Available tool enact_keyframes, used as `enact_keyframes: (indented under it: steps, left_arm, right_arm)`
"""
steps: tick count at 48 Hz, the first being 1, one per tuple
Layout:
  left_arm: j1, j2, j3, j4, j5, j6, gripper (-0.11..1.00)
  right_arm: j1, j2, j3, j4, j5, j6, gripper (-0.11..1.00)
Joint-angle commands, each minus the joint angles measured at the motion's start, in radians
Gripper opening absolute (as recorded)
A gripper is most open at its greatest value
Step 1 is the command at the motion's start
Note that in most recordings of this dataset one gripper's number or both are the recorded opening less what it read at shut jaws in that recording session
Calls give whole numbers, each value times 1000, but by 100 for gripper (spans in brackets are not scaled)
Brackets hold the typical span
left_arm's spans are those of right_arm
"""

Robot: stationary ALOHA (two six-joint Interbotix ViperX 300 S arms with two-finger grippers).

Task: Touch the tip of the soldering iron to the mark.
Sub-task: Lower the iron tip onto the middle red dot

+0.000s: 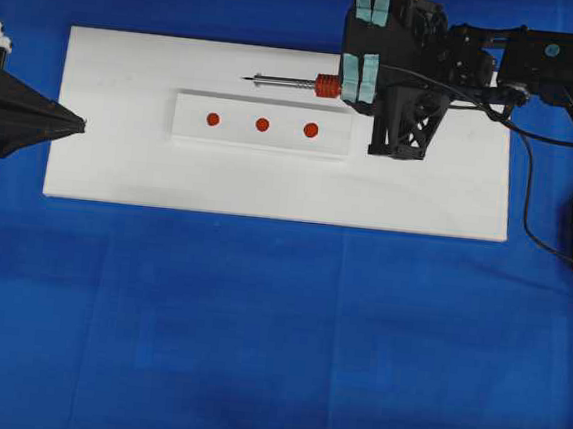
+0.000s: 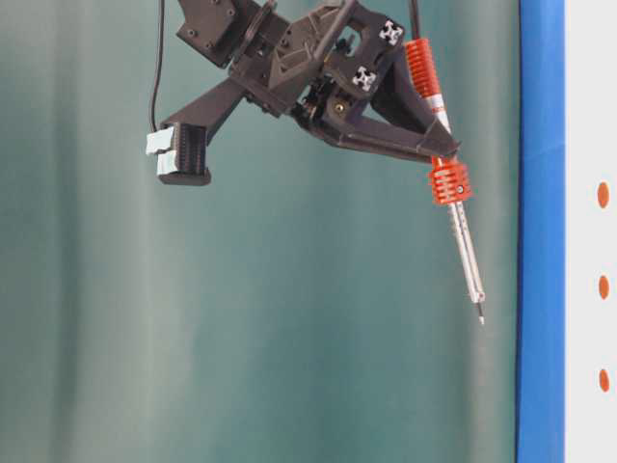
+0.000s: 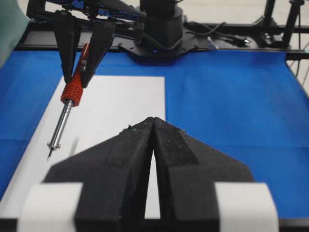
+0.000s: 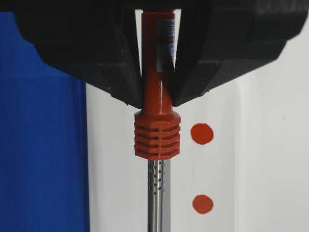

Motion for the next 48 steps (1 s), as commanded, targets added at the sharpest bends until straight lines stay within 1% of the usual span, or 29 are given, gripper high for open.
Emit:
enact_keyframes:
  steps: [1,11,48]
  left_arm:
    - [-2,8,-9,2,-6,2,0]
    - [-2,9,-11,2,-6,2,0]
    - [-2,8,-11,0,-6,3,0]
  right_arm:
    - [-2,-28,-31,-3,-2,-2,6]
    - [-3,-28,-31,-3,-11,-15,6]
    - [0,-25,-32,2,-25,-6,6]
